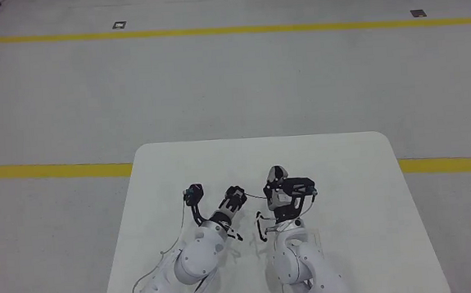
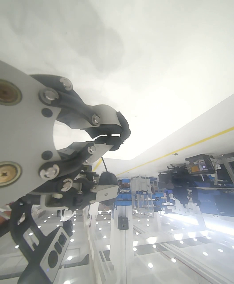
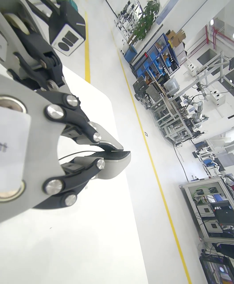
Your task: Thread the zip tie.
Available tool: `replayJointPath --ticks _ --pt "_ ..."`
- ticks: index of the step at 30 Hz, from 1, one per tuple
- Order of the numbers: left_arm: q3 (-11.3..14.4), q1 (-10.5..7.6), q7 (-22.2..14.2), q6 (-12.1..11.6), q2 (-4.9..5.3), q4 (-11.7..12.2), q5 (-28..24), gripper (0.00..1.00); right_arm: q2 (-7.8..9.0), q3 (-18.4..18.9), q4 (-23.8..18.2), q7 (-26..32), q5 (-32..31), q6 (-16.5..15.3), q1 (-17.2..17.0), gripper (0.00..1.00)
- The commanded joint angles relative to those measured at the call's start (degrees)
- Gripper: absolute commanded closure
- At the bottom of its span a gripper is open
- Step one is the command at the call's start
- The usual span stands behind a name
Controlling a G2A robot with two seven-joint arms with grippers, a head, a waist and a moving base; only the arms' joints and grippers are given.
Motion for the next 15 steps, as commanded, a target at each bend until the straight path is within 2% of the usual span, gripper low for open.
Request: replayJointPath --ticks 1,3,6,11,15 --pt "-0.33 0.10 -0.68 -0.25 0.05 -0.20 -0.85 1.00 0.00 0.11 -0.08 -0.38 0.40 -0.43 -0.12 1.00" --pt "-0.67 0.23 -1.54 -0.72 0.11 -0.46 -1.82 1.00 0.02 0.13 -0.15 -0.75 0.37 -0.71 -0.34 1.00" --pt "-1.40 0.67 -0.29 -1.41 0.16 -0.91 -2.31 1.00 0.04 -0.10 -0.14 -1.01 -0.09 -0.92 -0.61 1.00" --pt "-1.85 1.17 -0.31 -2.71 0.19 -1.40 -3.94 1.00 0.06 -0.18 -0.14 -1.02 -0.39 -1.15 -0.73 1.00" --pt "-2.15 1.30 -0.42 -2.72 0.29 -1.48 -3.90 1.00 0.02 -0.15 -0.06 -1.03 -0.13 -1.03 -0.61 1.00"
